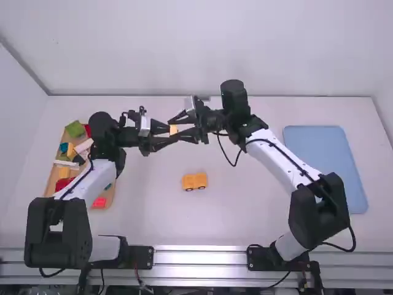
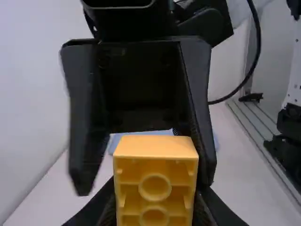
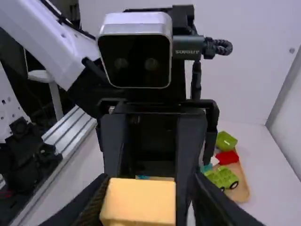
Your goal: Assemble lego blocks to make yellow taxi
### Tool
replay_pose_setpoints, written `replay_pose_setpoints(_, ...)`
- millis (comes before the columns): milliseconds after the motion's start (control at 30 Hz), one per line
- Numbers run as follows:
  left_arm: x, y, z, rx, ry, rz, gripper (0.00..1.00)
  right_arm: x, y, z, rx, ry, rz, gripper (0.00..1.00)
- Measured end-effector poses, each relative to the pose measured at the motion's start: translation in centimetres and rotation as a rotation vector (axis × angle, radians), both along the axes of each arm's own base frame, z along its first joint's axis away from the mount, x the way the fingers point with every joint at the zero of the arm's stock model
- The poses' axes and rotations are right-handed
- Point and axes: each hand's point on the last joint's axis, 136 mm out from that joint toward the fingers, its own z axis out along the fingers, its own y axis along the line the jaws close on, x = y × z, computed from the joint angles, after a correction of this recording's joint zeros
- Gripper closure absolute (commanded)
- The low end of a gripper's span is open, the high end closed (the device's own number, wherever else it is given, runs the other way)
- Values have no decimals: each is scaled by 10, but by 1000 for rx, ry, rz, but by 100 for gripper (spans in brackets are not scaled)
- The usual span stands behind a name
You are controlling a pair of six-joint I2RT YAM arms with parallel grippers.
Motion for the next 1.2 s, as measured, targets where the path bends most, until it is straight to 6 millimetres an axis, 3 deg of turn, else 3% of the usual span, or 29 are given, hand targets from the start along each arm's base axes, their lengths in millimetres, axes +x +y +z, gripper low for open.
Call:
replay_pose_setpoints(33,1,0,0,-1,5,3,82,0,0,0,0,0,0,63)
replay_pose_setpoints(133,4,1,0,-8,29,27,74,1,1,0,-1,0,-7,76)
replay_pose_setpoints(167,5,1,-1,-9,30,33,62,2,1,0,-3,6,-11,80)
replay_pose_setpoints(200,5,1,-1,-9,32,34,58,2,1,0,-3,7,-12,80)
replay_pose_setpoints(267,7,1,-1,-13,46,43,26,2,2,2,4,-13,-14,82)
replay_pose_setpoints(300,7,1,-1,-13,50,44,1,3,3,3,8,-22,-15,83)
replay_pose_setpoints(433,9,2,-1,-18,71,57,1,8,3,10,27,-41,-35,85)
replay_pose_setpoints(533,10,2,-3,-20,91,63,1,27,1,10,11,-24,-136,85)
replay_pose_setpoints(667,26,6,-21,-21,229,158,1,63,-9,-18,-124,94,-398,85)
replay_pose_setpoints(767,46,16,-56,8,404,321,1,78,-31,-49,-315,150,-645,86)
replay_pose_setpoints(833,53,21,-69,25,455,388,1,76,-42,-58,-399,157,-730,87)
replay_pose_setpoints(900,68,37,-92,68,525,551,1,59,-68,-76,-600,157,-881,88)
replay_pose_setpoints(967,73,42,-96,78,532,596,1,47,-79,-86,-692,159,-914,89)
replay_pose_setpoints(1000,77,47,-100,86,535,638,1,30,-93,-102,-820,162,-931,89)
replay_pose_setpoints(1100,84,54,-101,91,522,695,1,9,-116,-132,-1024,175,-912,88)
replay_pose_setpoints(1200,88,57,-101,93,515,722,1,5,-130,-167,-1178,184,-856,93)
